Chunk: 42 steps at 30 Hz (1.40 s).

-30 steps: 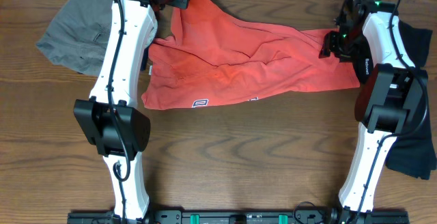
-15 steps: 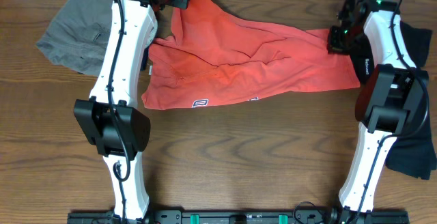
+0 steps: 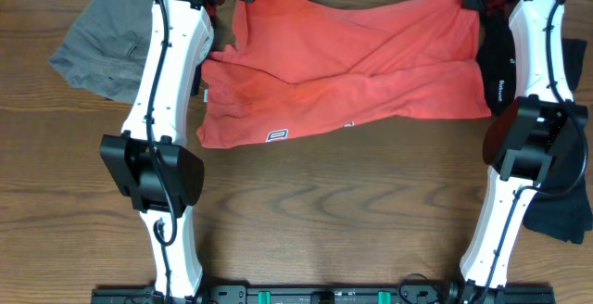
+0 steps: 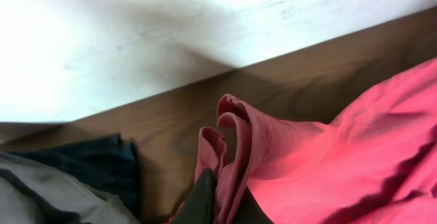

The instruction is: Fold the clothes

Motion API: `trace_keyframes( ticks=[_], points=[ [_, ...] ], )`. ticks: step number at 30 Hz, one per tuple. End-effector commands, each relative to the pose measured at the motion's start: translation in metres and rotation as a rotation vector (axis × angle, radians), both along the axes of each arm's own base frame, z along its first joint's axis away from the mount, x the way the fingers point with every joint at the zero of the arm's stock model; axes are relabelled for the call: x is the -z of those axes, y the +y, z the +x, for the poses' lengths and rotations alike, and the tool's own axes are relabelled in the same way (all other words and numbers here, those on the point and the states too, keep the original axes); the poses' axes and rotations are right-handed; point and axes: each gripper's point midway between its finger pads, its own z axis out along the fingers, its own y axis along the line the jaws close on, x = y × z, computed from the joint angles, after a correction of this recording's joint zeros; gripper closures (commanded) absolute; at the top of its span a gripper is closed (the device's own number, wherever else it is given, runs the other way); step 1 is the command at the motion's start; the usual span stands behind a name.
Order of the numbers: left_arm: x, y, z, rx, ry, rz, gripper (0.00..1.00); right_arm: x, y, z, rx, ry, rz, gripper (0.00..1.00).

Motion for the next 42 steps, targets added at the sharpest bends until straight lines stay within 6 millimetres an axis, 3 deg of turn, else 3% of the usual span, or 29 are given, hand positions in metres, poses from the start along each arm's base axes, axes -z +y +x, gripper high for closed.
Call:
trace_keyframes(
  ticks=[1,7,12,19,25,30,35,38,39,40,42],
  points=[
    [0.0,0.003,0.006,-0.02,-0.015,-0.004,0.94,-0.027,-0.005,0.009,-0.032,-0.089,-0.063,0.99],
    [-0.01,0.002,0.014,-0.021,-0.065,-0.013,0.94,-0.043,-0.018,0.022,0.015,-0.167,-0.126,0.99],
    [0.002,0.004,0.0,-0.044,0.018,-0.025,0.94,-0.031,-0.017,0.006,0.01,-0.078,-0.111,0.99],
    [0.046,0.007,-0.055,-0.054,0.316,-0.016,0.94,-0.004,-0.015,-0.037,-0.028,0.134,-0.106,0.97],
    [0.071,0.015,-0.103,-0.062,0.537,0.028,0.94,0.015,-0.017,-0.071,-0.024,0.289,-0.073,0.95],
    [0.088,0.017,-0.124,-0.039,0.644,0.066,0.94,0.024,-0.022,-0.089,-0.01,0.365,-0.048,0.88],
    [0.125,0.019,-0.139,-0.034,0.74,0.089,0.94,0.027,-0.026,-0.096,-0.004,0.392,-0.037,0.84],
    [0.15,0.021,-0.146,-0.025,0.78,0.108,0.94,0.027,-0.023,-0.097,-0.014,0.395,-0.027,0.67],
    [0.157,0.023,-0.147,-0.027,0.788,0.112,0.9,0.028,-0.022,-0.097,-0.017,0.396,-0.026,0.59],
    [0.164,0.024,-0.147,-0.031,0.794,0.118,0.75,0.028,-0.022,-0.098,-0.018,0.4,-0.026,0.51],
    [0.175,0.027,-0.15,-0.038,0.803,0.133,0.55,0.029,-0.022,-0.1,-0.022,0.409,-0.028,0.4]
  ],
)
